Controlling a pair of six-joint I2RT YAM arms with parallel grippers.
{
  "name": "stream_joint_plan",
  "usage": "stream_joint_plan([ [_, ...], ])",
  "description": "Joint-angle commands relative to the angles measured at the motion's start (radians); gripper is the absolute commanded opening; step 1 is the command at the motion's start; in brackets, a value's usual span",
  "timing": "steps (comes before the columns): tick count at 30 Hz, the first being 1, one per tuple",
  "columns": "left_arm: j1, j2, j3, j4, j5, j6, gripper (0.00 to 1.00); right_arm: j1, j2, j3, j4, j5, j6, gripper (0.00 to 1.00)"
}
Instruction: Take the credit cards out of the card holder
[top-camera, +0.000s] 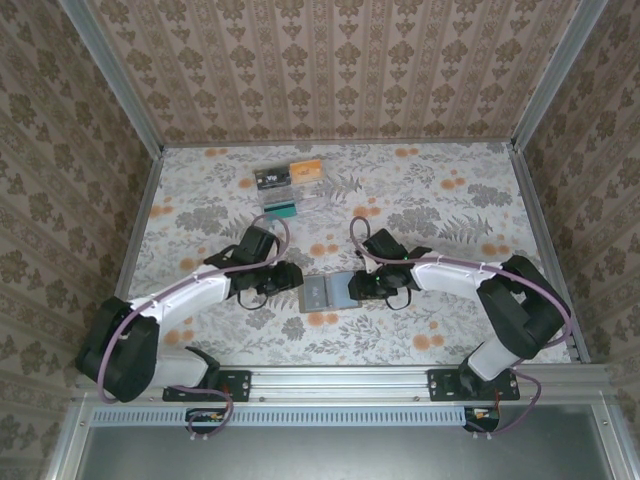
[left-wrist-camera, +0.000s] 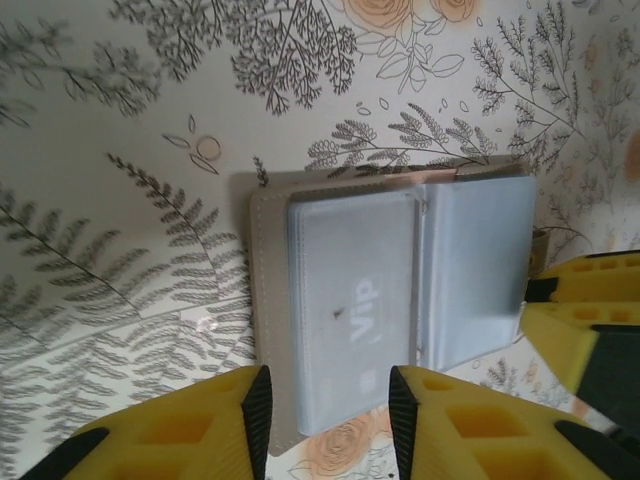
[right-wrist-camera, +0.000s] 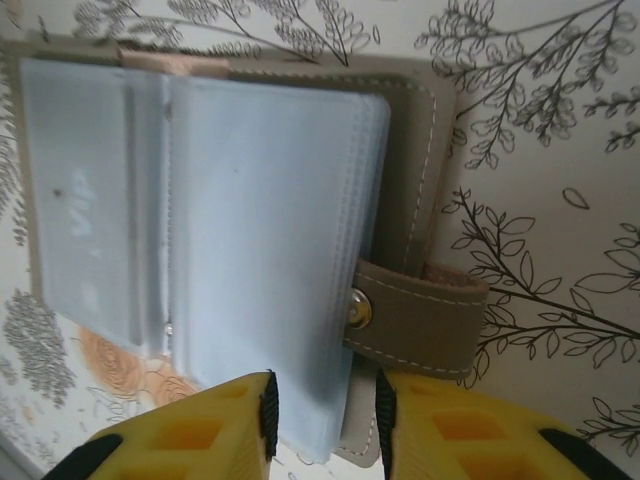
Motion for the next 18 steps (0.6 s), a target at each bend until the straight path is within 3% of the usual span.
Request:
stream_joint_plan([
  [1,-0.012,0.025,-0.011,0.117,0.061,-0.077,0.36,0.009,0.029,-0.012,0.014,0.04,0.003,0.29],
  [3,-0.015,0.047,-0.012,0.134,0.074,-0.083,0.32,0.009,0.039,-0.01,0.017,0.04,0.004,0.27],
  [18,-0.042,0.165,0.013,0.118,0.074,-0.044,0.31,0.028,0.039,-0.019,0.028,0.052,0.029,0.22],
])
